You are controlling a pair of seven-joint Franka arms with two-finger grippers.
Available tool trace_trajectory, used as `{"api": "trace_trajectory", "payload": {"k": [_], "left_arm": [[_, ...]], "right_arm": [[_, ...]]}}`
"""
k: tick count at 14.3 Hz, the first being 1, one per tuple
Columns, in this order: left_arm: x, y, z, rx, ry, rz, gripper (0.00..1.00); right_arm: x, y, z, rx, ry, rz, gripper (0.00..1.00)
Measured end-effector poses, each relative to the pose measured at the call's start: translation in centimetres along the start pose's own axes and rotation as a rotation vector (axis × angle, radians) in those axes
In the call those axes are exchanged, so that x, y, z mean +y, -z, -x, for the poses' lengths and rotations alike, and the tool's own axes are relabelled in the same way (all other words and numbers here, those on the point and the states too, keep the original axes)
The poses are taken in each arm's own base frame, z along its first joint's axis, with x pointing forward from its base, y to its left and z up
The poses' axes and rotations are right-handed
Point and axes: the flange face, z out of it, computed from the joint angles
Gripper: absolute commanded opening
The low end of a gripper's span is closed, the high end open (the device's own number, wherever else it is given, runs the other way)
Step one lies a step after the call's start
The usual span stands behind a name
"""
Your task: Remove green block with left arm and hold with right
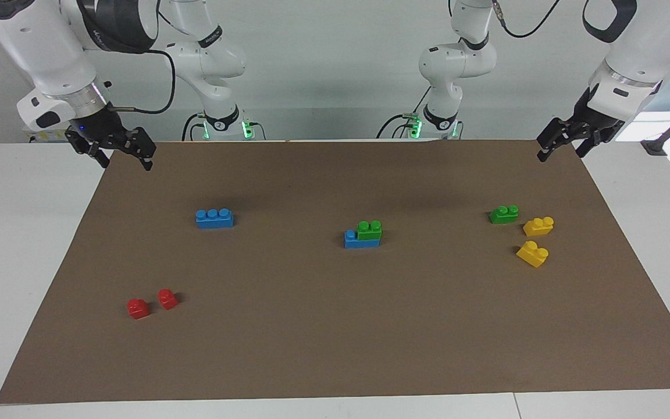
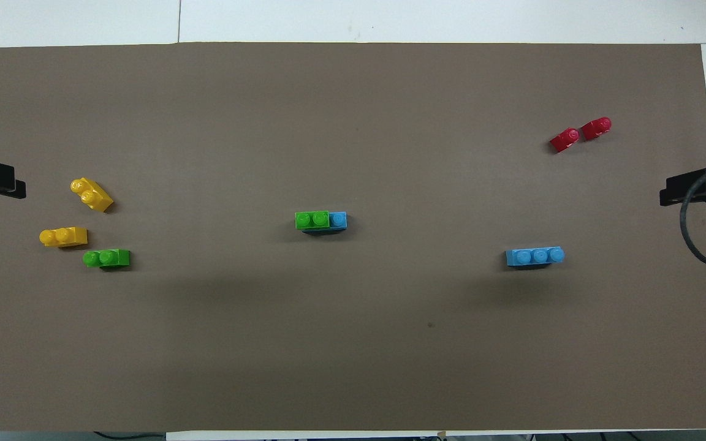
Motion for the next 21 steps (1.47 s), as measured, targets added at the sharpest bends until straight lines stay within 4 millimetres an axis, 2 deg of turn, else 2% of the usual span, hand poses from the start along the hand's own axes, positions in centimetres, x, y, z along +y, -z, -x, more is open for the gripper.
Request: {"api": "trace_trajectory", "payload": {"k": [16,21], "left_arm": [[-0.1,0.0,0.0,0.0,0.001,0.0,1.0],[-0.1,0.0,0.0,0.0,0.002,0.0,1.0]], "right_arm": [[0.0,0.0,0.0,0.0,0.0,0.0,1.0],[1.8,0.0,0.0,0.0,-0.034,-0.001,1.0]]}}
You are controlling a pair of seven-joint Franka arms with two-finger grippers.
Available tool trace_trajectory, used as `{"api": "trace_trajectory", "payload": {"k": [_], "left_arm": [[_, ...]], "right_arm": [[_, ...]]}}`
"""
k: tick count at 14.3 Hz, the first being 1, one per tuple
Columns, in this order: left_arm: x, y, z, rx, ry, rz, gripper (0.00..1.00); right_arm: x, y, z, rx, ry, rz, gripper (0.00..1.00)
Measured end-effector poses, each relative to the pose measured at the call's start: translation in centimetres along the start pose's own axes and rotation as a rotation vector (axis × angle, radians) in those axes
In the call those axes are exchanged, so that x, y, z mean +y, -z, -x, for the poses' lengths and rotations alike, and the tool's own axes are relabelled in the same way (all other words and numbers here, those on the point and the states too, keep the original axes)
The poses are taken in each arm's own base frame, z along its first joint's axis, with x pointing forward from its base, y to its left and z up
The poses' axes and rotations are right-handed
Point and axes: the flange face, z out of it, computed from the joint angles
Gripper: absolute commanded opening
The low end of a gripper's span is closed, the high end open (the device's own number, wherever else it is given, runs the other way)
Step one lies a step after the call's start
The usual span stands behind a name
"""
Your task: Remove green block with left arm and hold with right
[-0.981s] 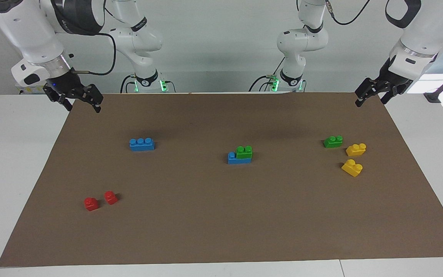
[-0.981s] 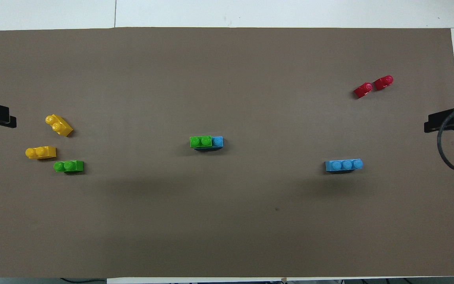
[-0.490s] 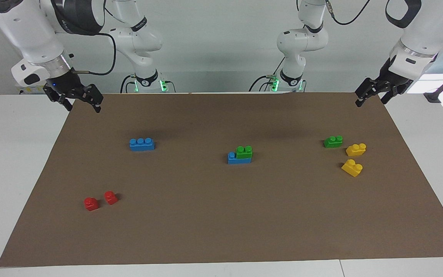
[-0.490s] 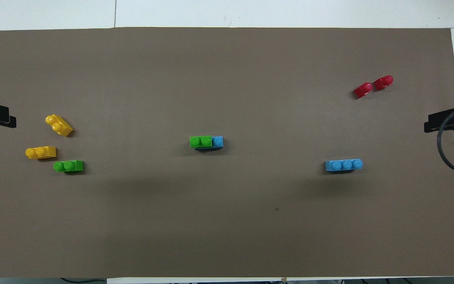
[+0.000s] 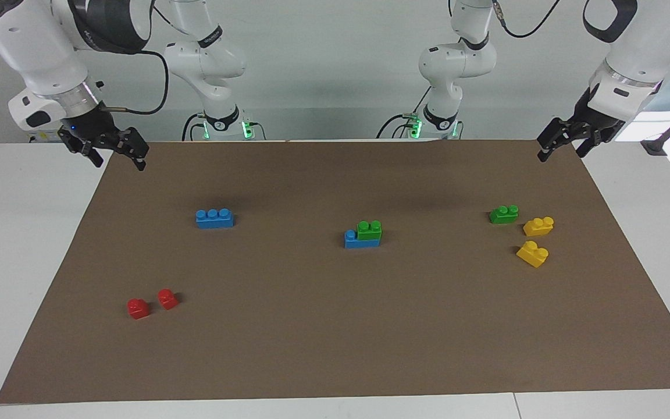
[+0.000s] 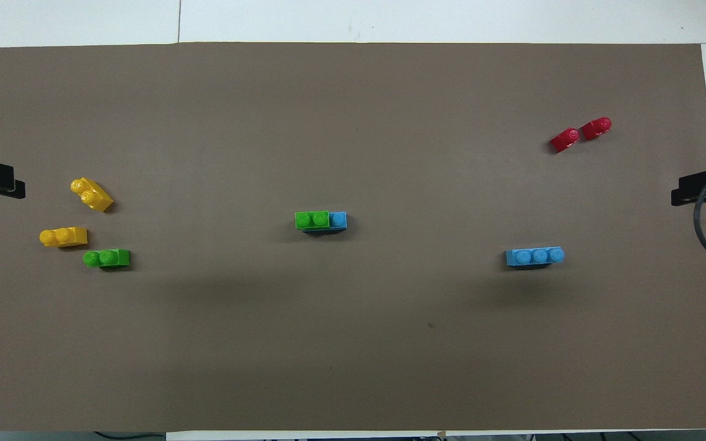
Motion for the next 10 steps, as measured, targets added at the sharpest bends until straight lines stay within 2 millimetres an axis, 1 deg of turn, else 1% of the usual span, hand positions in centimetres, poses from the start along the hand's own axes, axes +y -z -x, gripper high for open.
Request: {"api": "trace_trajectory", "payload": {"k": [4,10], "left_arm": [[-0.17,0.02,-0.02,0.002,0.003,0.0,1.0],[-0.18,0.04,-0.04,0.003,0.003,0.0,1.0]], "right_arm": [[0.0,0.0,0.0,0.0,0.0,0.0,1.0],[-0.63,0.01,0.01,0.0,0.011,0.001,1.0]]}}
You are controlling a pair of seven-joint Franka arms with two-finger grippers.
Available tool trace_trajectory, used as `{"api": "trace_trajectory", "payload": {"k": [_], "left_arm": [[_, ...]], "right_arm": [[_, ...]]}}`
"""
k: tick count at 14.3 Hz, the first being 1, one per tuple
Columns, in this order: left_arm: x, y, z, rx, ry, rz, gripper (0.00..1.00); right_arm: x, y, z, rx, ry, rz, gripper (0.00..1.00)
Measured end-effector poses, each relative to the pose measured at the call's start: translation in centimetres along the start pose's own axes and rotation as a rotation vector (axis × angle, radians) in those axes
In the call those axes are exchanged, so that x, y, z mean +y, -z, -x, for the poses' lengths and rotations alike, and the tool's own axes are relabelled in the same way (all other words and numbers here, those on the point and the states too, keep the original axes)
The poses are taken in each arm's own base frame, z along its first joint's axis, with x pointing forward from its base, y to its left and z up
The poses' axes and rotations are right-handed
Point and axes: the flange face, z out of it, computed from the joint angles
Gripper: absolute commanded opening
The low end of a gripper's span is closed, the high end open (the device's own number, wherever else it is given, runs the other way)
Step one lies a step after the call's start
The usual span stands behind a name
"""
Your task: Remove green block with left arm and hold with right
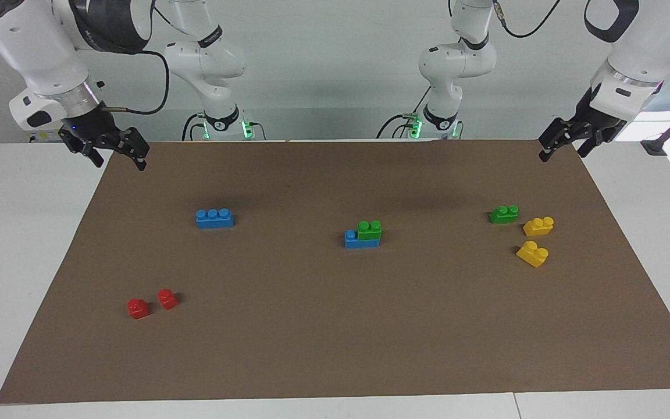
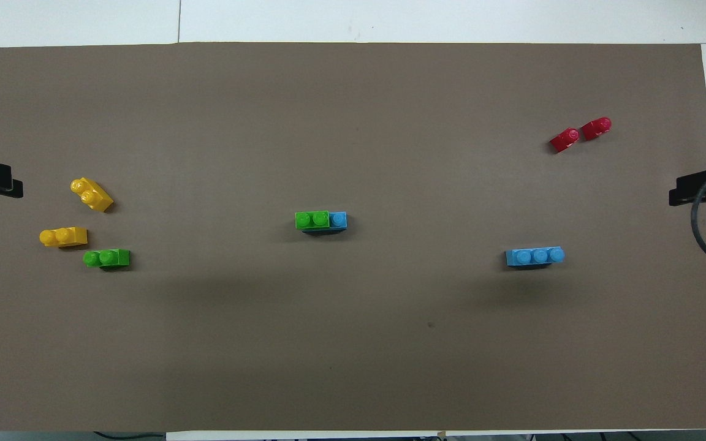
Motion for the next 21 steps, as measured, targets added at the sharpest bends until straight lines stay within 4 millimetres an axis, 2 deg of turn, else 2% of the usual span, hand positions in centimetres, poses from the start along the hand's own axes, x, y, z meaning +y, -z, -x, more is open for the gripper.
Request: {"api": "trace_trajectory", "payload": {"k": [5,7,9,11,12,14,16,18,21], "left_arm": [[0.2,0.0,0.0,0.0,-0.006,0.0,1.0],[0.3,0.0,0.0,0.0,-0.009,0.0,1.0],[0.3,0.0,0.0,0.0,-0.009,0.0,1.0],[0.3,0.0,0.0,0.0,-0.009,0.0,1.0],[0.4,0.0,0.0,0.0,-0.01,0.0,1.0],[0.4,-0.2,0.0,-0.003,-0.008,0.0,1.0],[0.5,-0.4,0.0,-0.004,0.001,0.0,1.0],[0.5,-0.3,0.1,-0.004,0.005,0.0,1.0],[1.0,0.2,0.4,0.005,0.006,-0.001,1.0]], "right_arm": [[-0.5,-0.1,0.0,-0.002,-0.08,0.001,1.0],[-2.7,-0.6,0.1,-0.01,-0.218,-0.003,0.99],[-6.4,-1.9,0.0,-0.01,-0.421,-0.071,0.99],[-9.6,-3.8,0.1,-0.06,-0.632,-0.153,0.99],[-12.1,-6.3,-0.4,-0.139,-0.813,-0.207,0.99],[-15.1,-9.2,-1.1,-0.28,-1.009,-0.309,0.98],[-18.5,-13.0,-1.7,-0.41,-1.12,-0.344,0.98],[-21.0,-16.0,-2.4,-0.502,-1.219,-0.385,0.98],[-23.4,-18.1,-2.8,-0.562,-1.303,-0.428,0.97]]}}
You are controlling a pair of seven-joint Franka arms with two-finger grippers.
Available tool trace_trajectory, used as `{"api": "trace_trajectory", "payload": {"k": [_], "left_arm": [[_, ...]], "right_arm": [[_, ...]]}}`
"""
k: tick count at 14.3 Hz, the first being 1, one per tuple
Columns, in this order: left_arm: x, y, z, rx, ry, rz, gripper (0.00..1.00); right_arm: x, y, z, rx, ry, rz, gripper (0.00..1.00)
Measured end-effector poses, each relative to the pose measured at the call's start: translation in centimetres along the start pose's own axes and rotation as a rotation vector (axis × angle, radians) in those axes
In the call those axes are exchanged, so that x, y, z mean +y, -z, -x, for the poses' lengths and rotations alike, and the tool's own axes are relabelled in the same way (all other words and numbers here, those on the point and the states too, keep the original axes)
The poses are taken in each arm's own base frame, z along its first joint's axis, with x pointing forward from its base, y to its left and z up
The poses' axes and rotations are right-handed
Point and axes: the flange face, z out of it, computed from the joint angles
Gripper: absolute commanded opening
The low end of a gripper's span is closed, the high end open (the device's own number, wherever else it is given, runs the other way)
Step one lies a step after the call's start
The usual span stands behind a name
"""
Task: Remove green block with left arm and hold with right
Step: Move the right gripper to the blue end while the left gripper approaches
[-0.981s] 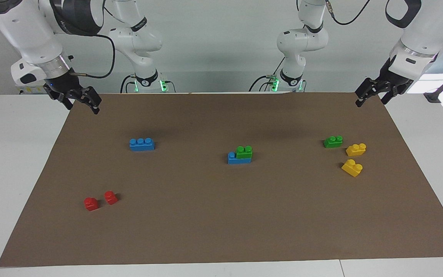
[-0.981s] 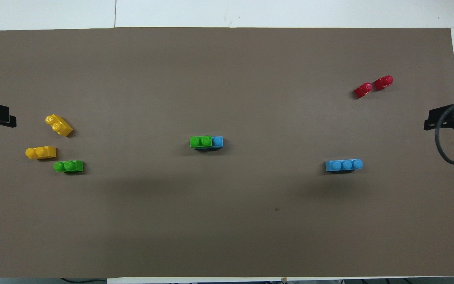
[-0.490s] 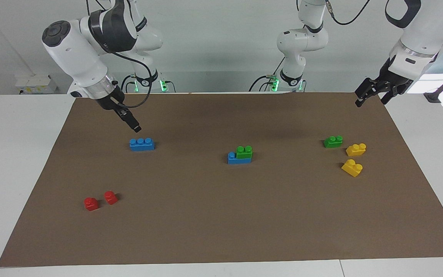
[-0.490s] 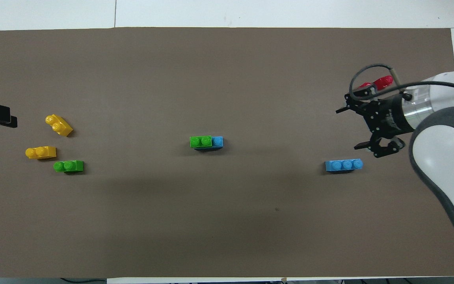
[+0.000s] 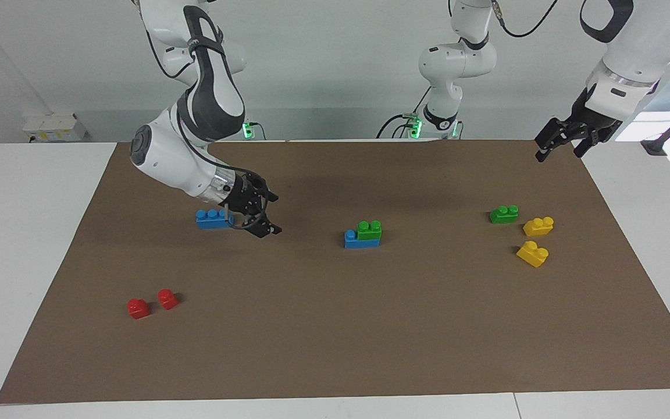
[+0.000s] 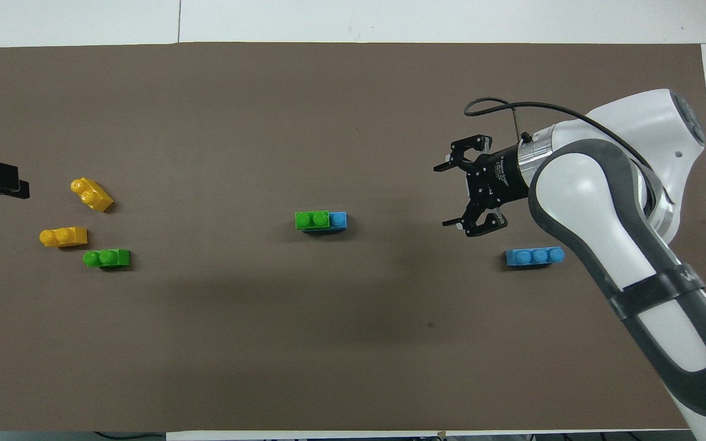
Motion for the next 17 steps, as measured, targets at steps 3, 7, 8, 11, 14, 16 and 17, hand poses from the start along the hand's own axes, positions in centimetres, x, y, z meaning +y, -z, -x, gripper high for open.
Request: {"api": "trace_trajectory", "payload": {"k": [3,7,8,11,14,16,17], "left_arm": [[0.9,0.2,0.2,0.004,0.105,0.0,1.0],[4.3,-0.1,0.7,-0.003,0.339,-0.001,1.0],[5.6,-0.5,1.1,-0.012,0.382,-0.005,1.0],[9.5,-2.2,2.8,-0.031,0.534,-0.018,1.0],[13.2,-3.5,4.1,0.01,0.786,0.006,1.0],[15.7,-4.6,4.9,0.03,0.959,0.033,1.0],[16.8,-5.2,5.2,0.037,1.04,0.047,1.0]], "right_arm": [[-0.2,-2.9,1.5,-0.022,-0.043,-0.002,0.97],[0.0,-6.2,1.6,-0.008,-0.047,0.024,0.97],[0.1,-6.9,1.5,-0.01,-0.049,0.03,0.97],[0.0,-8.9,1.1,-0.023,-0.049,0.027,0.97],[0.0,-11.2,1.6,-0.038,-0.052,0.008,0.97],[0.2,-12.8,1.7,-0.029,-0.048,0.006,0.97],[0.3,-13.4,1.7,-0.023,-0.046,0.007,0.97]]}}
